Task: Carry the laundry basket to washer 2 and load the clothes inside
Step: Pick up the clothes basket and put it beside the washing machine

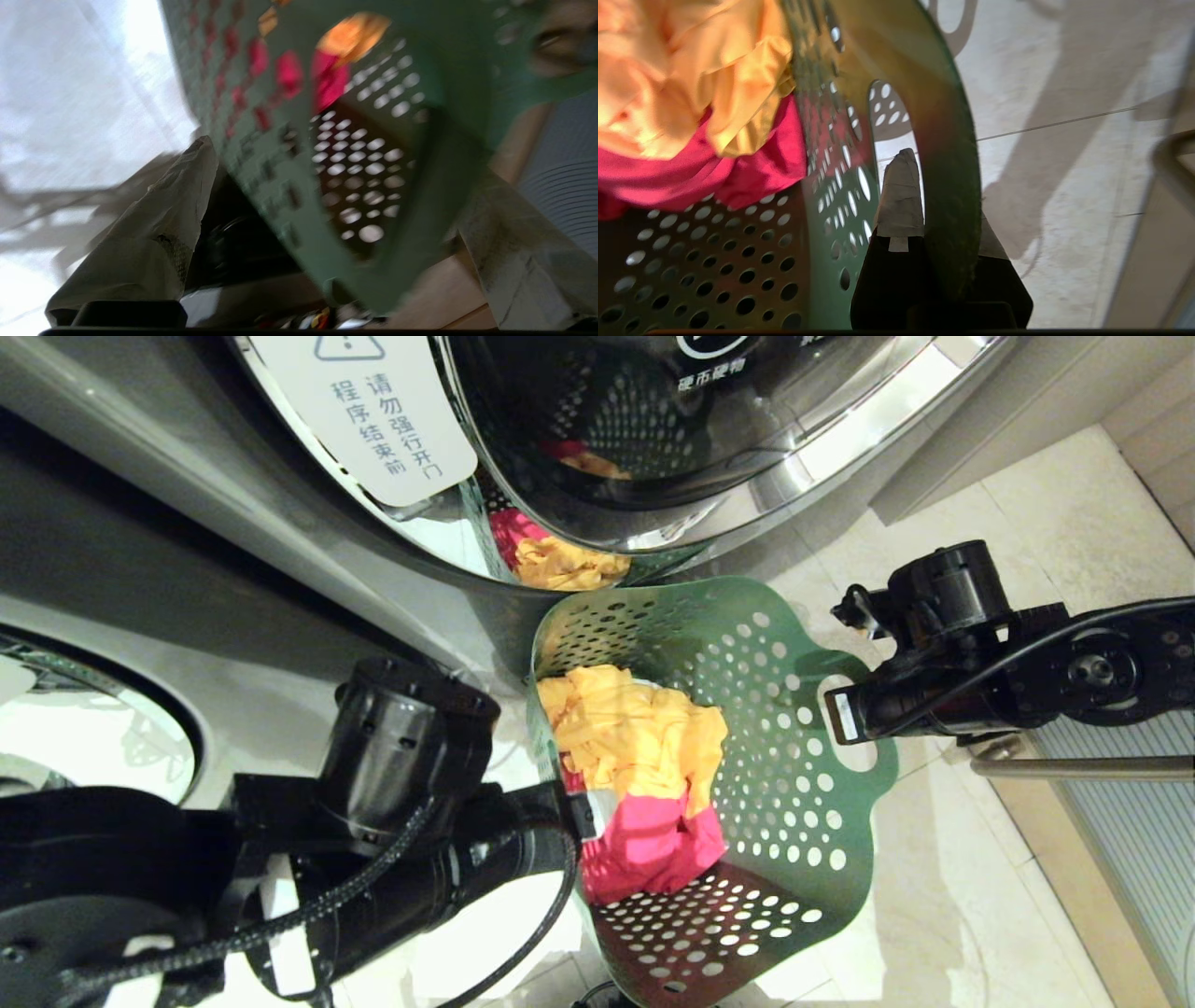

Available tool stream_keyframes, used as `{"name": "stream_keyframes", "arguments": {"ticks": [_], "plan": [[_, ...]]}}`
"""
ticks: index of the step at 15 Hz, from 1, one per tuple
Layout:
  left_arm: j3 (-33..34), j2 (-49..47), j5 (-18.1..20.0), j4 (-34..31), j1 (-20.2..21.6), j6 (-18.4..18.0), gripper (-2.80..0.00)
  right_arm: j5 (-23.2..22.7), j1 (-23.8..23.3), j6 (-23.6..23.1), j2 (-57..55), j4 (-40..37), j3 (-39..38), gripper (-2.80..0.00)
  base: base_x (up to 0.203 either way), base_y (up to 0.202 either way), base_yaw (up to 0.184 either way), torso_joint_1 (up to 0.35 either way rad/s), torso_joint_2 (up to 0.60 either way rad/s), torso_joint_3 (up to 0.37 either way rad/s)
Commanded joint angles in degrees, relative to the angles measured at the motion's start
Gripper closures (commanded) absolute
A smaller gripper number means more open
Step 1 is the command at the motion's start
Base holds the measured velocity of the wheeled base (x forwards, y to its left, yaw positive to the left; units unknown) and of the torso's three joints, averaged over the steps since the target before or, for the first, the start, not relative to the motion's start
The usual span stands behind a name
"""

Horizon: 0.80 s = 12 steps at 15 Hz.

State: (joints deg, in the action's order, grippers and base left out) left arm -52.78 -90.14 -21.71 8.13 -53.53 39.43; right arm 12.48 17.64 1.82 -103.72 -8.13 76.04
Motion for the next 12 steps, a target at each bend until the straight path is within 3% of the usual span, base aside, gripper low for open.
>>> {"name": "stream_keyframes", "arguments": {"ticks": [1,5,12], "plan": [[-1.93,0.4,-0.13,0.82,-1.71,-0.3,-2.8,0.0,-1.26,-0.41,1.13,0.05,0.67,0.0,0.0,0.0,0.0,0.0,0.0,0.0],[-1.79,1.88,-1.29,0.98,-0.54,-3.08,-2.8,0.0,-1.47,-1.04,2.02,-1.57,2.39,0.0,0.0,0.0,0.0,0.0,0.0,0.0],[1.09,7.92,-1.69,1.07,-0.25,-3.87,-2.8,0.0,-1.47,-1.38,1.5,-7.34,9.47,0.0,0.0,0.0,0.0,0.0,0.0,0.0]]}}
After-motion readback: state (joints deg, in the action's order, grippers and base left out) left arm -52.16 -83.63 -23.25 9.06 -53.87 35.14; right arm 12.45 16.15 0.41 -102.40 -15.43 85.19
